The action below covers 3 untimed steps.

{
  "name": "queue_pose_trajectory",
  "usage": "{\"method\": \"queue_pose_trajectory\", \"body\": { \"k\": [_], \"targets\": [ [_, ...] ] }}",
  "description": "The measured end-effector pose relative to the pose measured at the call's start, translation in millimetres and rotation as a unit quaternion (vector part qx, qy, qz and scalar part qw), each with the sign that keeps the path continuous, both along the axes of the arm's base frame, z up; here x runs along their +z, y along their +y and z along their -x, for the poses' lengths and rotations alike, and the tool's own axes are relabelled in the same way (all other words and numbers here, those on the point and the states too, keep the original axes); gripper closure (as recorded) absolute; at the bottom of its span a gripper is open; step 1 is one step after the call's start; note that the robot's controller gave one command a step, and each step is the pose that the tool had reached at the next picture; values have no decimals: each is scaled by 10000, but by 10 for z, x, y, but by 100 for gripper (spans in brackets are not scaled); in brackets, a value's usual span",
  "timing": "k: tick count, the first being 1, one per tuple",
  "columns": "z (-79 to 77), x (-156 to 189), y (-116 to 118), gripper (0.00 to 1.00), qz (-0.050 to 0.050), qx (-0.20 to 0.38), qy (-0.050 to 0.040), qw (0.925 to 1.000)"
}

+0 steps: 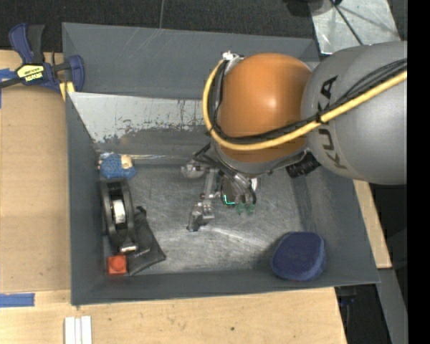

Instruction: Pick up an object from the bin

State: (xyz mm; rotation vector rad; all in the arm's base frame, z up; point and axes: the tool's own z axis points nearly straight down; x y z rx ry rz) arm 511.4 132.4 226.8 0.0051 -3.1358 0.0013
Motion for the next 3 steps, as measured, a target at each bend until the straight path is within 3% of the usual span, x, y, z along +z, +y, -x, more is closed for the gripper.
{"method": "queue_pose_trajectory", "body": {
  "k": [1,2,3],
  "targets": [
    [217,-1397,760,0,26,301,-18,9995],
    [-44,-1528,388,0,-58,-30,-39,10000],
    [-335,-1513,696,0,95,1853,15,9826]
  ]
}}
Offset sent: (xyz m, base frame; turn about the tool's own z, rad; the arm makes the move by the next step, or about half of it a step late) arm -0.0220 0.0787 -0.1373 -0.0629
